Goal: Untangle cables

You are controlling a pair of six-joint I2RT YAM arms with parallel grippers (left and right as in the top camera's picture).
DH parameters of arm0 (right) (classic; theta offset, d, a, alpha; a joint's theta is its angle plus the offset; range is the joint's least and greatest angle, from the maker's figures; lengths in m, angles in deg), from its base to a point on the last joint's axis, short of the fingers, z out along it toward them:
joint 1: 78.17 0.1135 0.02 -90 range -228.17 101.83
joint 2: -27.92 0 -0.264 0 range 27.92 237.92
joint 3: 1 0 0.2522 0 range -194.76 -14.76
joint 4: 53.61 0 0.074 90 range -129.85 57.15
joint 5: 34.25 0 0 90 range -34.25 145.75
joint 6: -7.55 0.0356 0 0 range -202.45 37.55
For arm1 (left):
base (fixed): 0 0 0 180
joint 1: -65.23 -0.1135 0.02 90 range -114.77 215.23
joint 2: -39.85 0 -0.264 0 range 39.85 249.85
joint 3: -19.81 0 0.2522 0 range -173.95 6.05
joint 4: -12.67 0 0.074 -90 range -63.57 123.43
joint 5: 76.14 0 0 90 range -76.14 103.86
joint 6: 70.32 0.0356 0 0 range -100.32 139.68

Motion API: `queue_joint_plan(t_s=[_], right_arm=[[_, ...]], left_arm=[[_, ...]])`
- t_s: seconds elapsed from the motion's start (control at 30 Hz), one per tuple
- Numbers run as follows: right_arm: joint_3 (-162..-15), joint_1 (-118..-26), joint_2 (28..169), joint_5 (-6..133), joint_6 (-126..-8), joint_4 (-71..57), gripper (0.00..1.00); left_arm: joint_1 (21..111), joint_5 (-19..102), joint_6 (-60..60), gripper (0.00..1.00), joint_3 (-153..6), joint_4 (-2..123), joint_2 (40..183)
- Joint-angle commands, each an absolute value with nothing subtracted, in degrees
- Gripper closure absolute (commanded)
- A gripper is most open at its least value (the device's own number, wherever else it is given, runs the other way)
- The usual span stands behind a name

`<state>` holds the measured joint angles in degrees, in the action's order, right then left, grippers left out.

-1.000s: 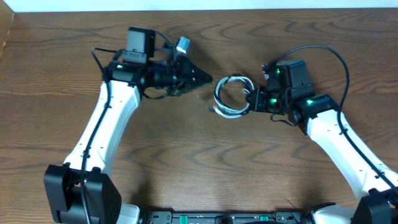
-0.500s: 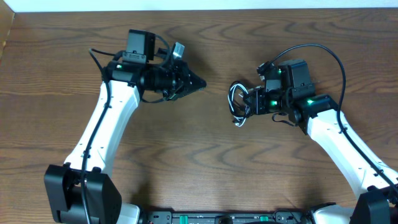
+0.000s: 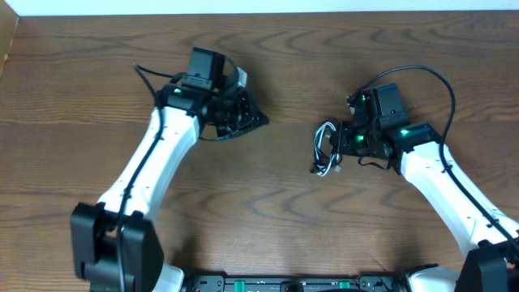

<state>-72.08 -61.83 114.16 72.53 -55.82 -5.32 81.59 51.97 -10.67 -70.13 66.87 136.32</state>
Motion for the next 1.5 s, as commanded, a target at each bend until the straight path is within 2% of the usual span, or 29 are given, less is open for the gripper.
queue_joint_plan(t_s=[0.0,0.23,0.57,0.63,0.67,0.7,0.77,0.83,1.0,1.47], right_arm=[[-73.1,-62.9,117.3,69.7,-54.2,-4.7,0.99],[-73.1,-64.0,123.2,70.6,-54.7,-3.7,0.99],[-73.1,-64.0,124.8,71.5,-56.3,-4.3,0.98],[-73.1,-64.0,124.8,71.5,-56.9,-4.3,0.94],[-73.1,-64.0,124.8,71.5,-57.0,-4.4,0.88],[-73.1,-64.0,124.8,71.5,-57.4,-4.5,0.81],[-73.1,-64.0,124.8,71.5,-57.9,-4.9,0.60],[-73.1,-64.0,124.8,71.5,-57.9,-5.0,0.48],[-73.1,-64.0,124.8,71.5,-57.9,-4.9,0.39],[-73.1,-64.9,124.8,71.5,-57.9,-4.1,0.34]], left_arm=[[84.1,49.8,-9.0,0.83,-69.1,65.2,141.8],[88.9,51.9,-8.6,0.67,-69.1,57.1,149.8],[90.7,49.6,-12.3,0.50,-69.1,52.6,156.4],[91.1,49.0,-12.3,0.49,-69.1,51.4,157.3],[91.4,49.0,-12.3,0.48,-69.1,50.6,157.6],[91.7,48.9,-12.2,0.48,-69.1,49.8,158.0],[92.8,48.9,-10.2,0.48,-69.1,47.1,158.6],[94.2,48.6,-8.5,0.48,-69.1,44.5,159.3],[98.2,38.8,-8.4,0.48,-69.1,42.8,159.7],[105.8,13.1,-8.4,0.54,-69.0,44.4,159.8]])
